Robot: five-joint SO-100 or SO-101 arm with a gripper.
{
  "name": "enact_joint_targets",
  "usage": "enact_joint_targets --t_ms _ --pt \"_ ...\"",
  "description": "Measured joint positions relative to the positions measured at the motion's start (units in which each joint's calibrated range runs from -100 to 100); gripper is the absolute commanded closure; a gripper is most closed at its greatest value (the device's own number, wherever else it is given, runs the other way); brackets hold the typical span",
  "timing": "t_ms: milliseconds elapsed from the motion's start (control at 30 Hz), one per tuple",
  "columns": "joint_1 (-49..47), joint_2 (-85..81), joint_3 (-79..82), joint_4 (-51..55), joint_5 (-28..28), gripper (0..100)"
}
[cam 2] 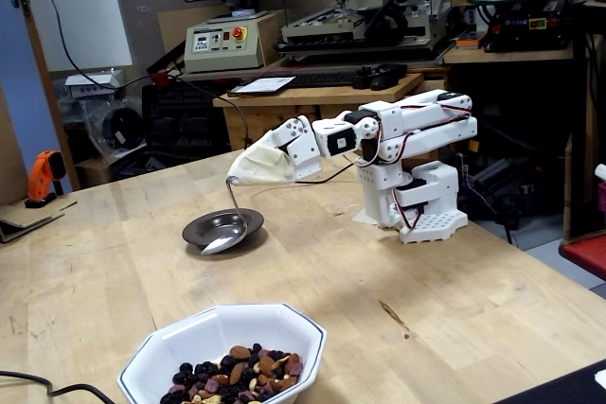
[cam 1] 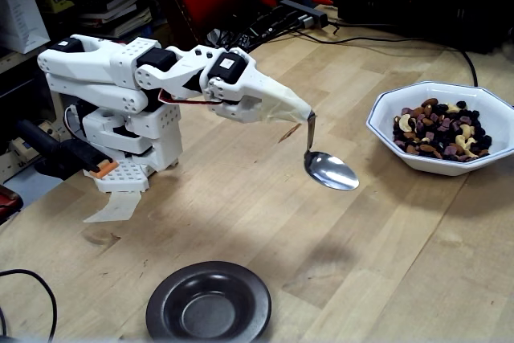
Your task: Use spoon to transfer food from the white bowl to brown plate
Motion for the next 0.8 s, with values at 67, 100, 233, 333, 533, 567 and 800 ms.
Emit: enact_joint_targets --t_ms 67,100,233,333,533,567,800 --pt "0.0 0.43 0.0 -0.08 0.0 96" --pt "0.0 1.89 0.0 -0.4 0.0 96" --pt "0.0 8.76 -0.08 -0.72 0.0 96" --pt "0.0 9.27 -0.08 -0.72 0.0 96" --pt "0.0 9.27 -0.08 -0.72 0.0 96" --pt "0.0 9.27 -0.08 -0.72 0.0 96" --pt "0.0 9.27 -0.08 -0.72 0.0 96"
